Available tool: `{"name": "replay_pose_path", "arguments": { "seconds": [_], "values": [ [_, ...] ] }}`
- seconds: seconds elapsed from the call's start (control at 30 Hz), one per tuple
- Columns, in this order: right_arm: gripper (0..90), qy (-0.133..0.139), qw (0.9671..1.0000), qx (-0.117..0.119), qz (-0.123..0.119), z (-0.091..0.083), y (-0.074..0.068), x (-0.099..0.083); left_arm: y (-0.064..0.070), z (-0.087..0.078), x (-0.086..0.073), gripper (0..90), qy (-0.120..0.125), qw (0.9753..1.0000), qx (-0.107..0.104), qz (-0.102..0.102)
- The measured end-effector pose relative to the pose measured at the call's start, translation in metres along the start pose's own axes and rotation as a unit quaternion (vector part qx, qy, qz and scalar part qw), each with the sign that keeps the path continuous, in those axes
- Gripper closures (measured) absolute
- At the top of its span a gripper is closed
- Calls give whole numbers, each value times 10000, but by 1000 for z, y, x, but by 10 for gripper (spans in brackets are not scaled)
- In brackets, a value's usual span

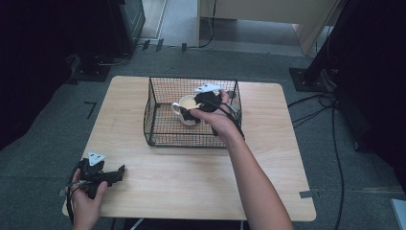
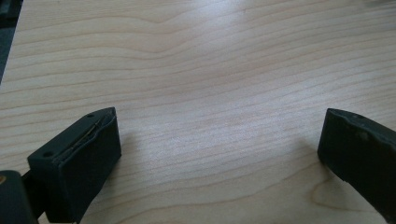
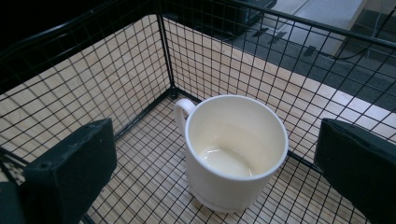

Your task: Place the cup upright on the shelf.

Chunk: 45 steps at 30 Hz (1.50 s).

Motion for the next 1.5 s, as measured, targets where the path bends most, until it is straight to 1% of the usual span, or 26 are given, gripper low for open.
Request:
{"name": "replay_pose_path", "arguments": {
  "seconds": [0.03, 0.1, 0.13, 0.2, 0.3, 0.37, 0.43, 0.6, 0.63, 0.67, 0.73, 0.8, 0.93, 1.0, 1.03, 1.1, 1.13, 1.23, 1.27, 1.3, 1.4, 1.5],
  "values": [
    [0, 8, 10000, 12, -6, -3, -1, -1, 0, 0, 0, 0, 1, 10000, -1, -1],
    [0, 68, 9999, 21, 114, -9, -1, -4, 0, 0, 0, 0, -4, 10000, 1, 6],
    [0, 74, 9999, 29, 113, -11, -1, -6, 0, 0, 0, 0, 0, 10000, 0, 1],
    [0, 61, 9999, -44, 100, -16, -1, -11, 0, 0, 0, 0, -1, 10000, 0, 1],
    [0, 70, 10000, -47, 44, -25, -5, -18, 0, 0, 0, 0, -2, 10000, 0, 2],
    [0, 121, 9999, -34, 32, -33, -11, -26, 0, 0, 0, 0, -1, 10000, 0, 2],
    [0, 144, 9999, -32, 32, -36, -12, -28, 0, 0, 0, 0, 1, 10000, 1, 0],
    [0, 233, 9997, -11, -8, -50, -19, -40, 0, 0, 0, 0, 2, 10000, 0, -2],
    [0, 273, 9996, -19, 3, -56, -20, -45, 0, 0, 0, 0, -3, 10000, 1, 4],
    [0, 273, 9996, -19, 3, -56, -20, -45, 0, 0, 0, 0, -4, 10000, 1, 3],
    [0, 316, 9995, -66, 14, -61, -19, -51, 0, 0, 0, 0, 3, 10000, 3, -1],
    [0, 356, 9993, -61, 71, -66, -19, -56, 0, 0, 0, 0, 1, 10000, 3, 3],
    [0, 356, 9993, -137, 39, -75, -19, -69, 0, 0, 0, 0, 7, 10000, 2, -5],
    [0, 372, 9992, -146, 14, -82, -17, -79, 0, 0, 0, 0, 10, 10000, 1, -8],
    [0, 372, 9992, -146, 14, -82, -17, -79, 0, 0, 0, 0, 10, 10000, 1, -8],
    [0, 400, 9991, -97, 76, -89, -15, -88, 0, 0, 0, 0, 7, 10000, 0, -7],
    [0, 400, 9991, -97, 76, -89, -15, -88, 0, 0, 0, 0, 1, 10000, 1, 0],
    [0, 387, 9991, -114, 89, -95, -13, -97, 0, 0, 0, 0, 4, 10000, 0, -4],
    [0, 383, 9991, -128, 108, -100, -12, -102, 0, 0, 0, 0, 3, 10000, -1, 2],
    [0, 383, 9991, -128, 108, -100, -12, -102, 0, 0, 0, 0, 4, 10000, -1, 2],
    [0, 377, 9991, -161, 141, -106, -11, -112, 0, 0, 0, 0, 3, 10000, -1, 3],
    [0, 360, 9989, -247, 164, -111, -9, -121, 0, 0, 0, 0, 4, 10000, -1, 2]
  ]
}}
Point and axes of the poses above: each handheld gripper's, and its own axes: z roughly forward along the jaws, x roughly out of its top, y roughly to its right, the point moved 4 cm from there along z, roughly forward along the jaws, and after that the axes turned 13 degrees about -z, right-handed, at the moved point
